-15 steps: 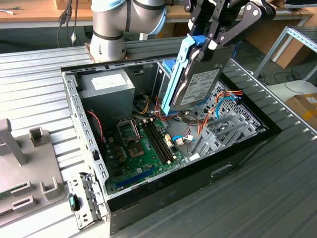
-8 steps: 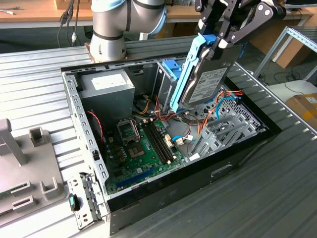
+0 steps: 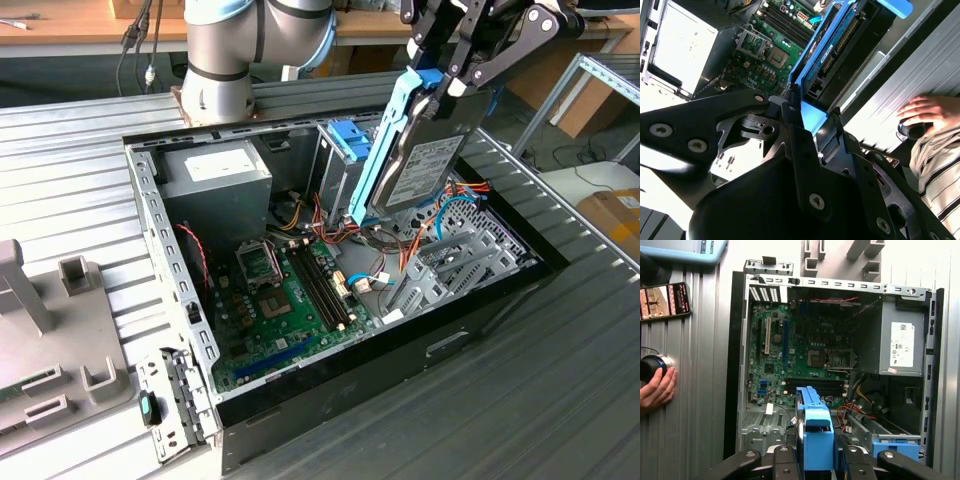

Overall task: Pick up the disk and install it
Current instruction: 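Pick up the disk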

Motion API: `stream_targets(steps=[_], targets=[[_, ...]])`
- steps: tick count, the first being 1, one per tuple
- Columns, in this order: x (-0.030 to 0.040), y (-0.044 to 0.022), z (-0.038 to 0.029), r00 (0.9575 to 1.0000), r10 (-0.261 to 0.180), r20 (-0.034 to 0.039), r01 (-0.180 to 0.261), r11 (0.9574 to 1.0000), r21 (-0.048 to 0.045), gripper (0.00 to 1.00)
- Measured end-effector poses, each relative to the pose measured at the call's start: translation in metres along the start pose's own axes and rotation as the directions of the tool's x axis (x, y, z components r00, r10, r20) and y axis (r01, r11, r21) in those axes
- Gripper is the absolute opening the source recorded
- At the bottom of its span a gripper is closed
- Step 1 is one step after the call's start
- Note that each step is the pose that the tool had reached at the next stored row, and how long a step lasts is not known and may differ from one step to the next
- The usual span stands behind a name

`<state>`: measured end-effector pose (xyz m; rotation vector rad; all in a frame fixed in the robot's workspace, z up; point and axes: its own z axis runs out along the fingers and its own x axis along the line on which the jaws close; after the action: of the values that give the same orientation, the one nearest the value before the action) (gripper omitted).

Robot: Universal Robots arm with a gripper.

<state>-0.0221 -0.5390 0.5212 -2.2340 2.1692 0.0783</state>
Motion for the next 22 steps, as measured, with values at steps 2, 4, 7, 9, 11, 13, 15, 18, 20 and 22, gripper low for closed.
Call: stream_targets(steps=[2, 4, 7, 9, 11, 13, 15, 18, 20, 22], targets=[[0.0, -0.0001, 0.0, 1.0, 0.0, -0.0001, 0.0, 1.0, 0.0, 0.36], [0.0, -0.0001, 0.0, 1.0, 0.0, 0.0, 0.0, 1.0, 0.0, 0.36], [0.0009, -0.0003, 0.0, 1.0, 0.0, 0.0001, 0.0, 1.0, 0.0, 0.36], [0.003, -0.0002, -0.0002, 1.0, 0.0, 0.0, 0.0, 1.0, 0.0, 0.36], [0.0081, -0.0001, -0.0004, 1.0, 0.0, 0.0, 0.0, 1.0, 0.0, 0.36], [0.0132, 0.0001, -0.0007, 1.0, 0.0, 0.0, 0.0, 1.0, 0.0, 0.36], [0.0135, -0.0011, -0.0006, 1.0, 0.0, 0.0001, 0.0, 1.0, 0.0001, 0.36], [0.0142, -0.0087, -0.0006, 1.0, 0.0, -0.0001, 0.0, 1.0, 0.0, 0.36], [0.0145, -0.0159, -0.0005, 1.0, 0.0, 0.0001, 0.0, 1.0, 0.0001, 0.36], [0.0264, -0.0216, -0.0009, 1.0, 0.0, 0.0001, 0.0, 1.0, 0.0, 0.36]])
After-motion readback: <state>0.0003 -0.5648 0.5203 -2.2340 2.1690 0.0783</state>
